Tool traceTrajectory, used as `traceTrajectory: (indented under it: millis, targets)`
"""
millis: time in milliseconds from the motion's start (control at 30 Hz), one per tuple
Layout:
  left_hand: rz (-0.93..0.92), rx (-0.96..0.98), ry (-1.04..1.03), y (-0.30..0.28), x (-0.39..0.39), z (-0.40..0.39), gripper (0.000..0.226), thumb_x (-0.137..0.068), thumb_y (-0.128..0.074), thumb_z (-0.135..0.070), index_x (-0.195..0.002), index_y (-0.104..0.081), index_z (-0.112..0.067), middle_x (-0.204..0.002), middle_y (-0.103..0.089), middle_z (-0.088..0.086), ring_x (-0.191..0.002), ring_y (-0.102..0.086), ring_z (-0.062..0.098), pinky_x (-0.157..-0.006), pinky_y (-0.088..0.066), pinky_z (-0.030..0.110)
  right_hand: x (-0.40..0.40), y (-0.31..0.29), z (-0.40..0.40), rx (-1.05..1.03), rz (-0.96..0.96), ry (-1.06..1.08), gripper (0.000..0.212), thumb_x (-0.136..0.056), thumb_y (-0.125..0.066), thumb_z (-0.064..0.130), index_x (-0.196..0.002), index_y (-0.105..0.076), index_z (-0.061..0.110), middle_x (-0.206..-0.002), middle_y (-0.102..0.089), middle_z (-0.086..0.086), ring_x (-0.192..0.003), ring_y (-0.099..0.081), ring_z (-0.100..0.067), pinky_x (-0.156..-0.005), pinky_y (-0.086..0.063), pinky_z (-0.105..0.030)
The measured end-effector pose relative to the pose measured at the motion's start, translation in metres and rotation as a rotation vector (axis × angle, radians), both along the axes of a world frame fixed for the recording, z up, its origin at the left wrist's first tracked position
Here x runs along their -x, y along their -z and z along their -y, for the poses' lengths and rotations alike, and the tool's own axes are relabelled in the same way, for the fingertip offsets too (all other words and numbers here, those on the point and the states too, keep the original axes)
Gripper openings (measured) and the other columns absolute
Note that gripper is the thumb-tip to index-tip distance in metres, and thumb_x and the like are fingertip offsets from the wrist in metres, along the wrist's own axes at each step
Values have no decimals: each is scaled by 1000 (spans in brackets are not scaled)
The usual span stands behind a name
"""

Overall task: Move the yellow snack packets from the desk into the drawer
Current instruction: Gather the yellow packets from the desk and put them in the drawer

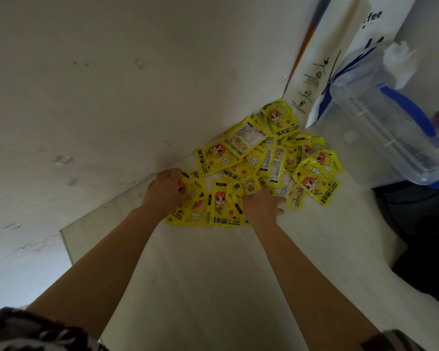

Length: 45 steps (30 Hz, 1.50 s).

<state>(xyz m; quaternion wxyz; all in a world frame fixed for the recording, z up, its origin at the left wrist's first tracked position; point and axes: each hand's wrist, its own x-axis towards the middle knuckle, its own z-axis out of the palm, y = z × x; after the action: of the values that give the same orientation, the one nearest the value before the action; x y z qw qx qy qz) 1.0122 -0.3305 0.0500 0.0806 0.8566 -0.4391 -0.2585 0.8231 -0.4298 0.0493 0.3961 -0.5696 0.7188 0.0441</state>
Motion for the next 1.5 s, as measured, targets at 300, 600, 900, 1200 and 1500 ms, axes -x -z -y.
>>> traceTrajectory:
  millis: [300,600,900,1200,1500]
  targets:
    - [36,42,-56,1,10,-11,57,-77,-75,-37,-122,-49,-12,-114,-51,11,-106,-52,31,-91,-45,43,-9,0,16,97,35,81,32,-93,-53,24,-125,-57,26,-134,-38,-20,-119,-39,-40,-96,-37,-39]
    - [-73,185,-288,-5,22,-40,52,-72,-80,-23,-115,-51,-18,-107,-49,1,-89,-54,22,-72,-48,35,6,-10,23,72,284,262,48,-79,-72,16,-121,-49,14,-110,-60,-5,-96,-60,-26,-74,-46,-33]
    - [-143,113,-394,-6,37,-55,50,-72,-82,-30,-115,-61,-13,-102,-52,4,-89,-51,17,-71,-41,29,20,7,23,-141,550,321,26,-57,-86,13,-72,-67,24,-90,-73,-11,-84,-71,-31,-83,-57,-51]
    - [-431,102,-475,-12,56,-62,33,-66,-86,-29,-86,-62,-20,-83,-66,0,-75,-65,18,-58,-50,27,72,-18,30,-104,615,270,18,-83,-68,8,-101,-63,11,-104,-68,-14,-93,-68,-32,-88,-55,-50]
    - [-237,26,-312,-8,63,-38,45,-71,-82,-36,-104,-59,-17,-93,-60,0,-81,-58,18,-53,-38,20,139,-32,80,103,464,139,13,-82,-68,8,-95,-68,8,-98,-69,-21,-85,-67,-33,-84,-55,-46]
